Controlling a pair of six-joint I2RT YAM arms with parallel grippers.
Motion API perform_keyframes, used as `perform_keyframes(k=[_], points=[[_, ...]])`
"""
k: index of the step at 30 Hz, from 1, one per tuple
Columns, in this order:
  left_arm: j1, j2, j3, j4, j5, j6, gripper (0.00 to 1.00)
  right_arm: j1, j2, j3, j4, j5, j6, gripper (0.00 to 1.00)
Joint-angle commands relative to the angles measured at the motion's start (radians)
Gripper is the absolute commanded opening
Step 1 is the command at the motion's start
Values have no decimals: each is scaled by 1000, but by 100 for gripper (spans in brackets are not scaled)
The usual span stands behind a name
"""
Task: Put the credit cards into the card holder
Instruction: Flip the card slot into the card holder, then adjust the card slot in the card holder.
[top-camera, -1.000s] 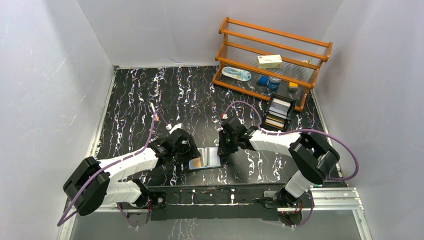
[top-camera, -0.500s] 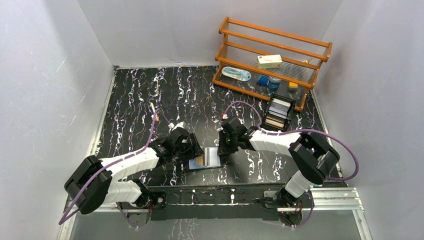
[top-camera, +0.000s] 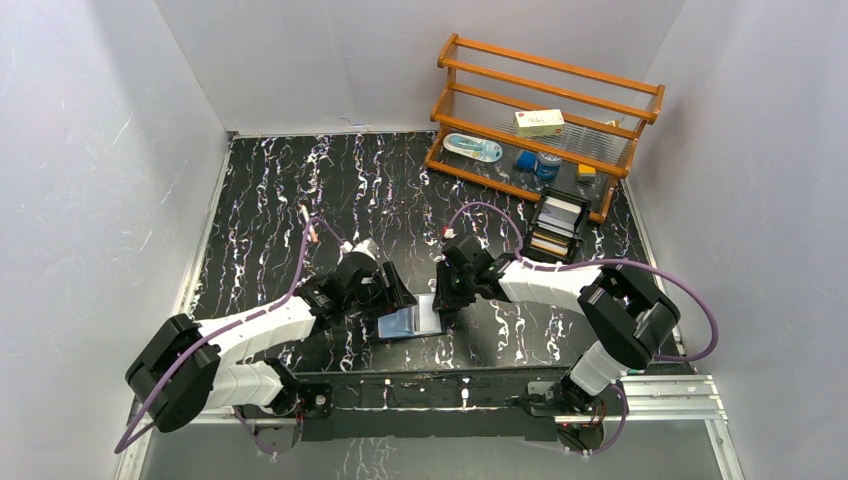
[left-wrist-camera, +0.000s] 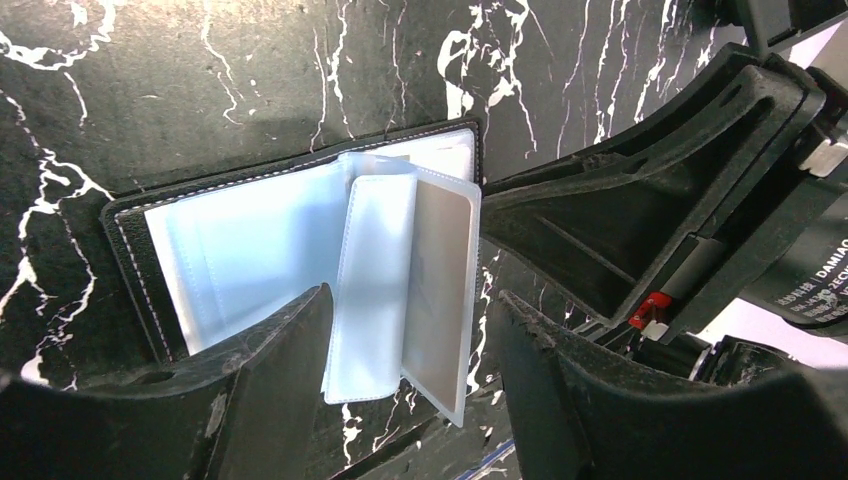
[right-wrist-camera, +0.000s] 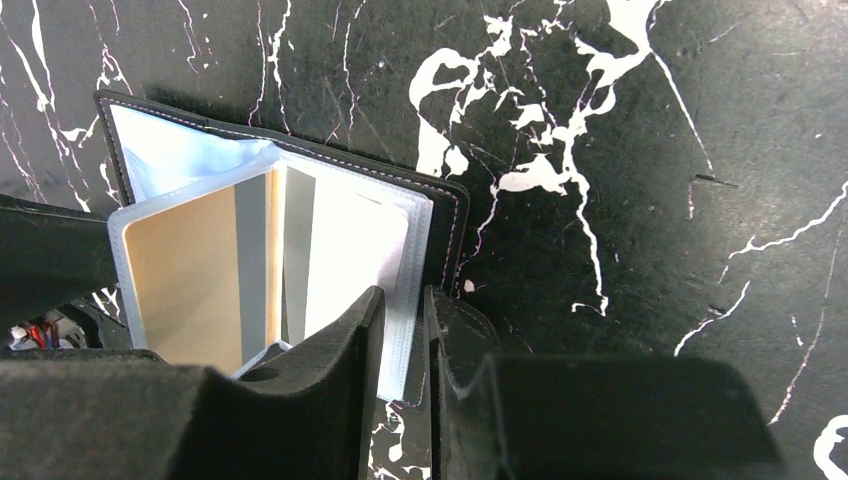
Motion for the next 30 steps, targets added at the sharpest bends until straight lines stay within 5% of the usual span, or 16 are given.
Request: perform_keyframes(k=[1,11,17,23,26,30], points=[[2,-26,-21,68,31,1,59,8,-11,-2,-24,70,-31,31],[2,14,-26,133,63,-17,48,4,-112,-12,1,201,-50,39],[2,61,4,133,70,4,31,-9,-161,20,-18,286,-98,43],[2,100,50,40,44,28,3,-14,-192,38,-48,349,-121,45],[2,88,70,-39,10,48,4,-24,-234,41,-53,395,-142,50],[2,65,86,-141,-54,77,25,-56,-285,117,-68,456,-238,59]])
